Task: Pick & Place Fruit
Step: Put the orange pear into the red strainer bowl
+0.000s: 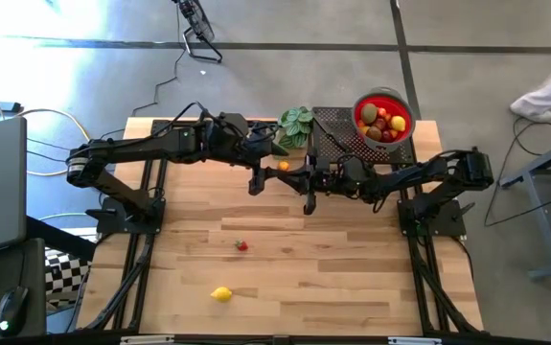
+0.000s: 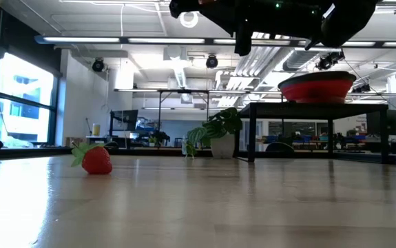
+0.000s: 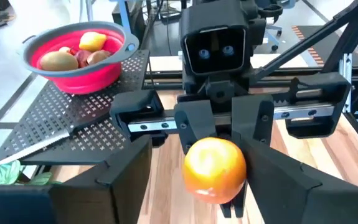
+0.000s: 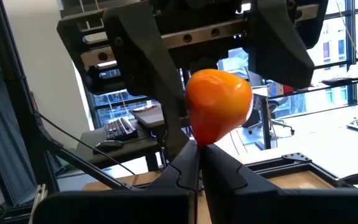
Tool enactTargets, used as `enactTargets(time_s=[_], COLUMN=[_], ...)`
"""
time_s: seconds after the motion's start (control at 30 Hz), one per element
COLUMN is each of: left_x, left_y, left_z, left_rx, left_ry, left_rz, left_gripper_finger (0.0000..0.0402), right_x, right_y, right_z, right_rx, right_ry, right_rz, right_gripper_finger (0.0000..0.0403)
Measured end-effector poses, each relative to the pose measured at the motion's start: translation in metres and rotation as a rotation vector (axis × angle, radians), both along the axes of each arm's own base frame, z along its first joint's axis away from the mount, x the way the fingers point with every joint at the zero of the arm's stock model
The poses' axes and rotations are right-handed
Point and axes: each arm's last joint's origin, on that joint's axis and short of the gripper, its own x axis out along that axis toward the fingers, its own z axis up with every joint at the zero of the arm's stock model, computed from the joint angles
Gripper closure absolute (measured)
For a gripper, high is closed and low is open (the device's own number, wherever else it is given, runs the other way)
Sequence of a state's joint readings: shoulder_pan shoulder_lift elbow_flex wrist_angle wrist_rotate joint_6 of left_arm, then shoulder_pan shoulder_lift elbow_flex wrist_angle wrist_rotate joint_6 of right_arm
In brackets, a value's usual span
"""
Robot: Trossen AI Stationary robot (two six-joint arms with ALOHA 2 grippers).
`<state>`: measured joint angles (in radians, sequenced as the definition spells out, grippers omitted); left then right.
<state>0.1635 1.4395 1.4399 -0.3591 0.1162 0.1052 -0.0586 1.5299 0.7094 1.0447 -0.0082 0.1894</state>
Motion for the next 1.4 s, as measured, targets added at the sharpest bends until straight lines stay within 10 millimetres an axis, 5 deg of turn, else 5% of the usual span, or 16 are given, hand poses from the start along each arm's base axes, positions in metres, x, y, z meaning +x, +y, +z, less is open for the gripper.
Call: enactTargets(time_s=[0.67,0.93,1.4], left_x=[-0.006,-0.027,-0.087], left_y=[0.002,-0.003,-0.013], left_z=[0.009,0.015,-0.021], left_rx=[-0.016,0.039,0.064], left_ry=[-0.050,-0.197,-0.349], left_rz=[0.101,0.053,0.056], left_gripper_finger=[0.0158,0.0158,0.0158], right_x=[0.001,-0.001,-0.002], right_y=[-0.002,-0.003,-0.005], right_z=[-0.006,-0.006,-0.008], right_rx=[0.011,0.016,0.030], right_ry=[0.062,0.102,0.133], right_rz=[-0.040,-0.077,-0.150], right_gripper_finger=[0.0400,0.0400,0.0400])
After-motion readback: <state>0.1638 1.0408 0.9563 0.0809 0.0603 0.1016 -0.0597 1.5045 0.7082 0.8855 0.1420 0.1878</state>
